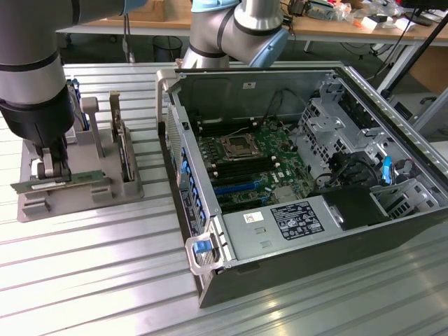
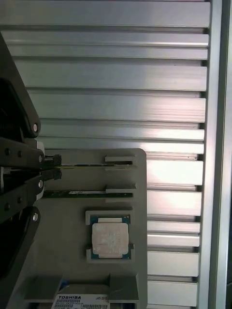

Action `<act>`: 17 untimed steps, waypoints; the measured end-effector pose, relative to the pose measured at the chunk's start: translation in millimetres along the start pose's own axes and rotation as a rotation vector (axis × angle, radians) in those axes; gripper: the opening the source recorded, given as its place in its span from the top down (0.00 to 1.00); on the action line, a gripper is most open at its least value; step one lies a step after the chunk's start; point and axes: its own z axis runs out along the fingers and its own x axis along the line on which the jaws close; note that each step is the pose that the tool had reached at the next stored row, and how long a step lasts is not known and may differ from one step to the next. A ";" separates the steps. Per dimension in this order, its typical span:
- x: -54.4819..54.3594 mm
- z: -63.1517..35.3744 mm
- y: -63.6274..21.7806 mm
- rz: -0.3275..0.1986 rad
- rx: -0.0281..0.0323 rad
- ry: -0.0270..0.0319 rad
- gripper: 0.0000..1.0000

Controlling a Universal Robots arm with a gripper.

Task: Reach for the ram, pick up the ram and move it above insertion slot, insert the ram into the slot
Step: 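Pick up the ram and move it above insertion slot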

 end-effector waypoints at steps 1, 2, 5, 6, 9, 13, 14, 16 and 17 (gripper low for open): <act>-0.1 -2.2 0.1 0.000 0.0000 0.0000 0.88; -0.1 -4.2 0.2 0.000 0.0000 0.0000 0.88; -0.2 -12.3 0.6 0.000 0.0000 0.0000 0.88; -0.3 -13.6 0.7 0.000 0.0000 0.0000 0.88; -0.4 -21.4 1.0 0.000 0.0000 0.0000 0.88; -0.5 -27.3 1.3 0.000 -0.0001 0.0001 0.88; -0.5 -29.0 1.4 0.000 0.0000 0.0000 0.88; -0.6 -33.3 1.6 0.000 0.0000 0.0000 0.88; -0.7 -35.5 1.7 0.000 0.0001 0.0000 0.88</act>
